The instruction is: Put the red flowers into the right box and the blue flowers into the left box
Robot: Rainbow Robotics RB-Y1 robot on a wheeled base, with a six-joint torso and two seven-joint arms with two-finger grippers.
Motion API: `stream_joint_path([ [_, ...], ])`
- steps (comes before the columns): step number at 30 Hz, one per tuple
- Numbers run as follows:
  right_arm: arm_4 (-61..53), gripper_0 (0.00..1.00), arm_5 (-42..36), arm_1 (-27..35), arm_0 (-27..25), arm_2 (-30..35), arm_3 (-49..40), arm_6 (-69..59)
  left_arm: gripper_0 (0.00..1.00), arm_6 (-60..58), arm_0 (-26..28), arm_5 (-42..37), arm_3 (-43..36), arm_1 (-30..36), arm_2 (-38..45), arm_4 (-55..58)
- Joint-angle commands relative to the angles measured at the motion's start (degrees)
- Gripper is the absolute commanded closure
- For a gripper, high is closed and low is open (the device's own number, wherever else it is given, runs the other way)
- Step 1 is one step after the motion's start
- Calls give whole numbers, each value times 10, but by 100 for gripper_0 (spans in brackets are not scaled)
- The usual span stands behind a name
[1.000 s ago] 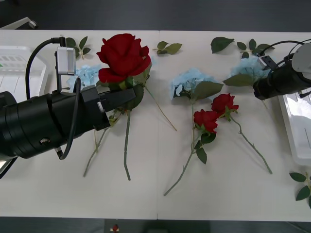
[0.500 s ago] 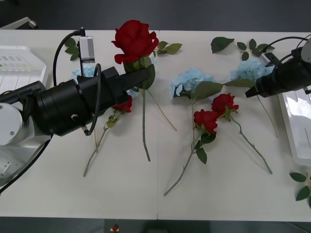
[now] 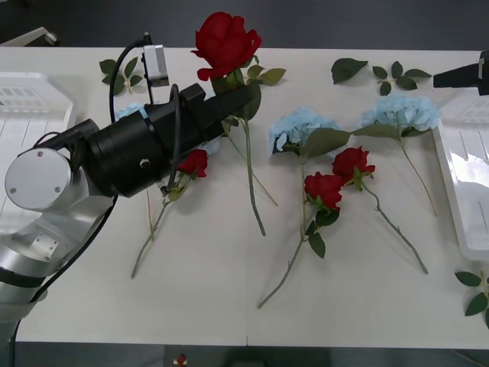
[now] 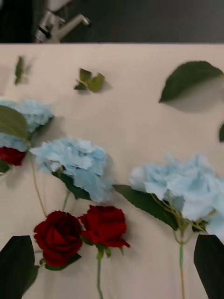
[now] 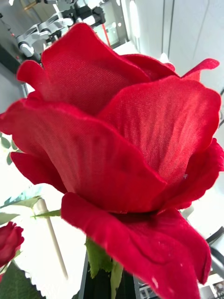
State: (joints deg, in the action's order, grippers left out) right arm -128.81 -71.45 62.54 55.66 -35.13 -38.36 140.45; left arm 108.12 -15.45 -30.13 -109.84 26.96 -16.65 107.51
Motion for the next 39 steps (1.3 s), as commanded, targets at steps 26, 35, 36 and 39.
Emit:
stream_joint_path([
  [26, -162, 0, 227, -117, -501, 193, -658, 145, 100, -27, -29, -2, 0, -65, -19, -28],
  [35, -97, 0, 249, -189, -507, 141, -665, 145, 100, -36, -30, -1, 4, -80, -29, -60],
  [36, -87, 0, 250, -192, -507, 140, -665, 144, 100, -36, -31, -2, 4, -80, -30, -62],
  [39, -50, 0, 257, -217, -499, 138, -662, 139, 100, -38, -30, -2, 4, -82, -32, -63],
])
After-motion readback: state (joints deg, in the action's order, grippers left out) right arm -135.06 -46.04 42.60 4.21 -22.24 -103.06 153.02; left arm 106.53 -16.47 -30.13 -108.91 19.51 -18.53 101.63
